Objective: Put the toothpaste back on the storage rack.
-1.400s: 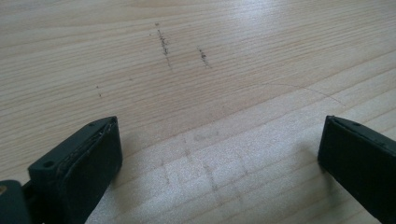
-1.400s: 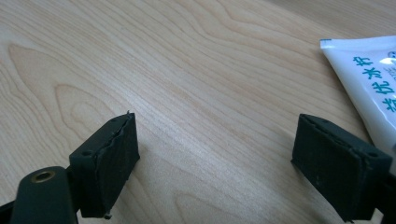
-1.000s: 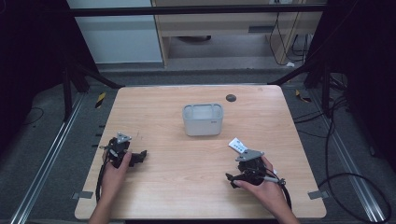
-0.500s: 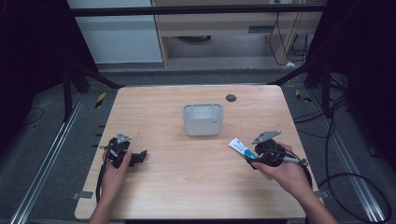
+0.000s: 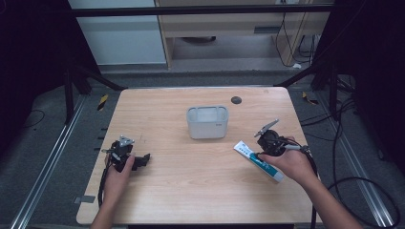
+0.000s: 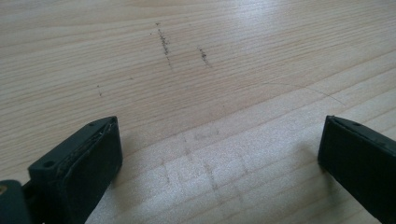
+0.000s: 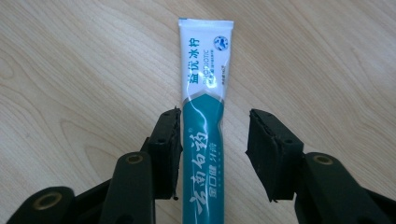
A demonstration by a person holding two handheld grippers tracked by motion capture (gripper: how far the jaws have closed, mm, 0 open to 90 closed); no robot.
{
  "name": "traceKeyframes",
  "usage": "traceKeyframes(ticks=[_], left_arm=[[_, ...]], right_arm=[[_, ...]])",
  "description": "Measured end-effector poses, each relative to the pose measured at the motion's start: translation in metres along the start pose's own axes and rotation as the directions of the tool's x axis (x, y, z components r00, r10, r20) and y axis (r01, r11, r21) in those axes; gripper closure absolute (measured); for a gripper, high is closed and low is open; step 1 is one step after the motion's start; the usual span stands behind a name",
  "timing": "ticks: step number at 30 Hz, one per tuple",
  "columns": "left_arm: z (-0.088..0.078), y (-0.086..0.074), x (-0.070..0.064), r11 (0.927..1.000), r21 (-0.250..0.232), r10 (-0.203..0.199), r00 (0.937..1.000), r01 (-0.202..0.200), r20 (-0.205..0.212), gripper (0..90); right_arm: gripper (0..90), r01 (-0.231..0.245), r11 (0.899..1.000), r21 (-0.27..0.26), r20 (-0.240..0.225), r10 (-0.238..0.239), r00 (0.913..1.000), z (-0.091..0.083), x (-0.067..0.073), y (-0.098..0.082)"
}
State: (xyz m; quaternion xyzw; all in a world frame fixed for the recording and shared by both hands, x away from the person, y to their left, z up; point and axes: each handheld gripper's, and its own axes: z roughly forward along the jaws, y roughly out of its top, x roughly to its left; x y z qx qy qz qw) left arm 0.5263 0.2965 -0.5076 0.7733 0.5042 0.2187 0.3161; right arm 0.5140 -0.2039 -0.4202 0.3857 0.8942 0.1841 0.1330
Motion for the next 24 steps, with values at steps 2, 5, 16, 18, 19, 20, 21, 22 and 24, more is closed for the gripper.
traceKeyframes(ticks=[2, 5, 16, 18, 19, 20, 21, 22, 24], left_arm=[[0.000, 0.000, 0.000, 1.0000, 0.000, 0.000, 1.0000, 0.000, 0.000, 0.0], [0.000, 0.000, 0.000, 1.0000, 0.000, 0.000, 1.0000, 0.000, 0.000, 0.0], [0.000, 0.000, 0.000, 1.0000, -0.001, 0.001, 1.0000, -0.001, 0.002, 0.0], [0.000, 0.000, 0.000, 1.0000, -0.002, 0.001, 1.0000, -0.001, 0.002, 0.0], [0.000, 0.000, 0.000, 1.0000, -0.001, 0.001, 1.0000, -0.001, 0.003, 0.0], [0.000, 0.000, 0.001, 1.0000, -0.002, 0.002, 1.0000, -0.002, 0.003, 0.0], [0.000, 0.000, 0.001, 1.0000, -0.002, 0.001, 1.0000, -0.001, 0.003, 0.0], [0.000, 0.000, 0.001, 1.0000, -0.002, 0.001, 1.0000, -0.001, 0.003, 0.0], [0.000, 0.000, 0.001, 1.0000, -0.001, 0.002, 1.0000, -0.002, 0.003, 0.0]], right_arm=[[55.9, 0.001, 1.000, 0.010, -0.006, -0.001, 1.0000, 0.004, 0.000, 0.002], [56.1, 0.002, 1.000, 0.022, -0.013, -0.002, 0.9999, 0.007, 0.001, 0.003], [54.7, -0.045, 0.997, 0.068, -0.027, 0.046, 0.9986, 0.033, -0.003, 0.009], [54.5, -0.047, 0.996, 0.071, -0.034, 0.050, 0.9982, 0.036, -0.004, 0.010], [54.3, -0.049, 0.996, 0.075, -0.033, 0.051, 0.9982, 0.038, -0.004, 0.011], [54.3, -0.050, 0.996, 0.076, -0.034, 0.052, 0.9980, 0.039, -0.004, 0.011], [54.0, -0.051, 0.996, 0.078, -0.034, 0.054, 0.9980, 0.040, -0.004, 0.012], [54.0, -0.051, 0.996, 0.078, -0.034, 0.054, 0.9980, 0.040, -0.004, 0.012], [53.2, -0.061, 0.994, 0.089, -0.036, 0.064, 0.9973, 0.043, -0.003, 0.013]])
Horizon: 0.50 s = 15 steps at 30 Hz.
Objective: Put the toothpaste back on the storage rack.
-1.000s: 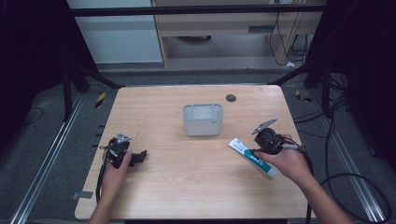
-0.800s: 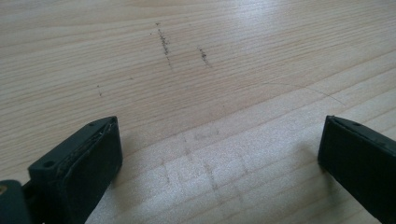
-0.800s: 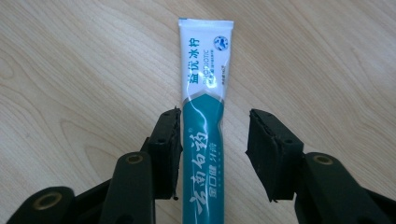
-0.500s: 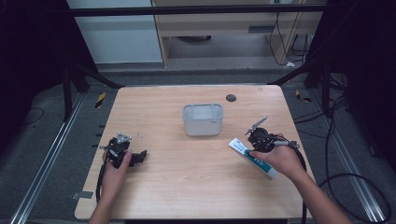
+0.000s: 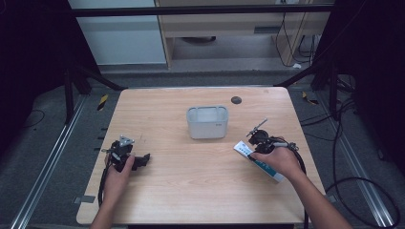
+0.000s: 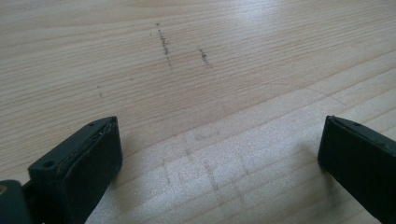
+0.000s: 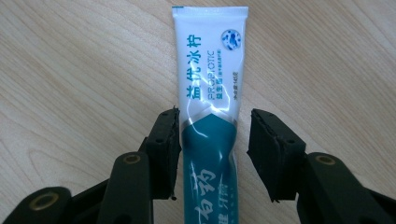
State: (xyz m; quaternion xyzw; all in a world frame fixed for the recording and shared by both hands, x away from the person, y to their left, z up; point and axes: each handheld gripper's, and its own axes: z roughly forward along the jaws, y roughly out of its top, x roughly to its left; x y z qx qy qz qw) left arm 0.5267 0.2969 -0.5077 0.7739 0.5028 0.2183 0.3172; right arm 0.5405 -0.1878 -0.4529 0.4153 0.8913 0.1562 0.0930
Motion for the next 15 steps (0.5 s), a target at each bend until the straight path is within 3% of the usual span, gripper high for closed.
traceKeyframes(ticks=[15], left_arm=[[0.0001, 0.0001, 0.0003, 1.0000, 0.000, 0.001, 1.0000, -0.001, 0.000, 0.0]], right_arm=[[52.3, -0.007, 1.000, 0.026, -0.007, 0.007, 1.0000, 0.0108, -0.0014, 0.0027]])
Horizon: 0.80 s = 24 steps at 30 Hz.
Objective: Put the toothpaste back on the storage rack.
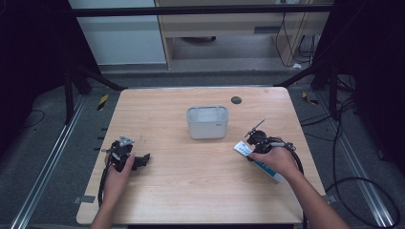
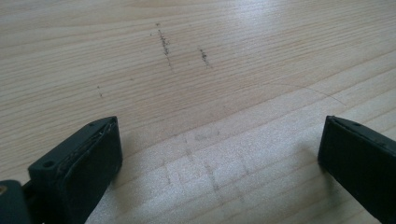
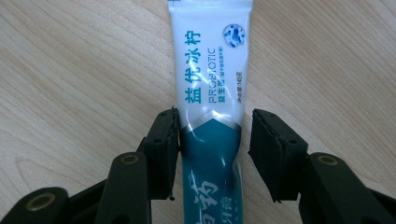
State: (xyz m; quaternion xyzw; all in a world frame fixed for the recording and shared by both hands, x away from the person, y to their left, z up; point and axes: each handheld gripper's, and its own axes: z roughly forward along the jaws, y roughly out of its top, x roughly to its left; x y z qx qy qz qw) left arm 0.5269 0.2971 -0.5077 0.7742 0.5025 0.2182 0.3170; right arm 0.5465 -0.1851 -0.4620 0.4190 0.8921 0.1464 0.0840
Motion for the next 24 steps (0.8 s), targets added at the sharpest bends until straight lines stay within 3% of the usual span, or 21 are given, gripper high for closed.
traceKeyframes(ticks=[24], left_arm=[[0.0001, 0.0001, 0.0002, 1.0000, 0.000, 0.000, 1.0000, 0.000, 0.000, 0.0]], right_arm=[[56.9, 0.018, 0.999, 0.043, 0.001, -0.018, 0.9998, 0.0053, 0.0005, 0.0043]])
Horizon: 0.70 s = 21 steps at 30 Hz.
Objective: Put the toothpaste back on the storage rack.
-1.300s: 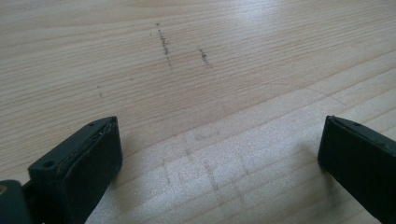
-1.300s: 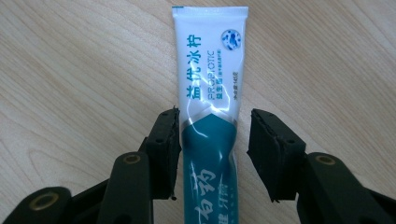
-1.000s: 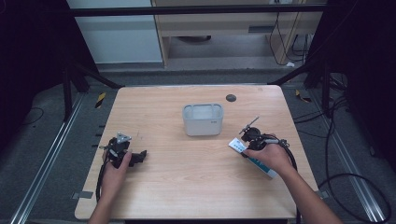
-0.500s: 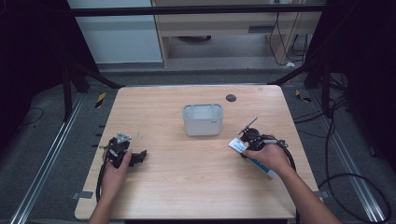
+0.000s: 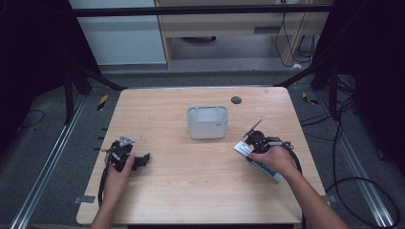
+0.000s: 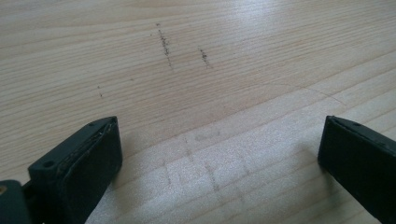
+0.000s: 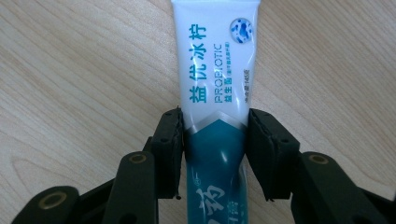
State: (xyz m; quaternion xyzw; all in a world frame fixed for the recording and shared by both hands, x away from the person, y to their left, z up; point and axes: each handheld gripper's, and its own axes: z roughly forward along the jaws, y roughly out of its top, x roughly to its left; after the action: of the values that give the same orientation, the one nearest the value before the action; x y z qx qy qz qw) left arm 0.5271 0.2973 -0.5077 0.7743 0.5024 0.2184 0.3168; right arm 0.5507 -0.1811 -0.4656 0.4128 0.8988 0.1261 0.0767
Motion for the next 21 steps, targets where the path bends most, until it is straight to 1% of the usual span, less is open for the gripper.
traceKeyframes(ticks=[4, 5, 7, 8, 13, 14, 15, 17, 18, 21], left_arm=[[0.0001, 0.0000, 0.0001, 1.0000, 0.000, -0.001, 1.0000, 0.001, 0.000, 0.0], [0.0001, 0.0000, 0.0001, 1.0000, 0.000, 0.000, 1.0000, 0.000, 0.000, 0.0], [0.0001, 0.0000, 0.0001, 1.0000, 0.000, -0.001, 1.0000, 0.001, 0.000, 0.0], [0.0001, 0.0001, 0.0001, 1.0000, 0.000, -0.001, 1.0000, 0.001, 0.000, 0.0], [0.0002, 0.0001, 0.0002, 1.0000, 0.000, -0.001, 1.0000, 0.001, 0.000, 0.0], [0.0002, 0.0001, 0.0002, 1.0000, 0.000, -0.002, 1.0000, 0.002, 0.000, 0.0], [0.0002, 0.0001, 0.0002, 1.0000, 0.000, -0.002, 1.0000, 0.002, -0.001, 0.0], [0.0002, 0.0002, 0.0002, 1.0000, 0.000, -0.002, 1.0000, 0.002, 0.000, 0.0], [0.0002, 0.0002, 0.0002, 1.0000, 0.000, -0.002, 1.0000, 0.002, -0.001, 0.0], [0.0003, 0.0002, 0.0003, 1.0000, 0.000, -0.002, 1.0000, 0.002, 0.000, 0.0]], right_arm=[[58.8, 0.008, 1.000, 0.005, 0.004, -0.008, 1.0000, 0.0000, -0.0008, 0.0008], [59.3, -0.003, 1.000, 0.010, 0.005, 0.003, 1.0000, -0.0004, 0.0000, 0.0014], [59.9, -0.007, 1.000, 0.012, 0.007, 0.007, 0.9999, -0.0004, 0.0006, 0.0018], [61.2, 0.007, 1.000, 0.014, 0.014, -0.007, 0.9999, -0.0004, 0.0004, 0.0023], [64.4, 0.010, 1.000, 0.020, 0.019, -0.011, 0.9998, -0.0015, 0.0020, 0.0033], [65.8, 0.018, 1.000, 0.022, 0.024, -0.019, 0.9995, -0.0019, 0.0024, 0.0036], [66.4, 0.050, 0.999, 0.018, 0.033, -0.050, 0.9982, -0.0012, 0.0007, 0.0032], [67.2, 0.046, 0.999, 0.019, 0.033, -0.046, 0.9984, -0.0012, 0.0014, 0.0033], [69.7, 0.018, 0.999, 0.026, 0.030, -0.019, 0.9994, -0.0028, 0.0035, 0.0044], [72.3, 0.028, 0.999, 0.024, 0.035, -0.028, 0.9990, -0.0042, 0.0030, 0.0045]])
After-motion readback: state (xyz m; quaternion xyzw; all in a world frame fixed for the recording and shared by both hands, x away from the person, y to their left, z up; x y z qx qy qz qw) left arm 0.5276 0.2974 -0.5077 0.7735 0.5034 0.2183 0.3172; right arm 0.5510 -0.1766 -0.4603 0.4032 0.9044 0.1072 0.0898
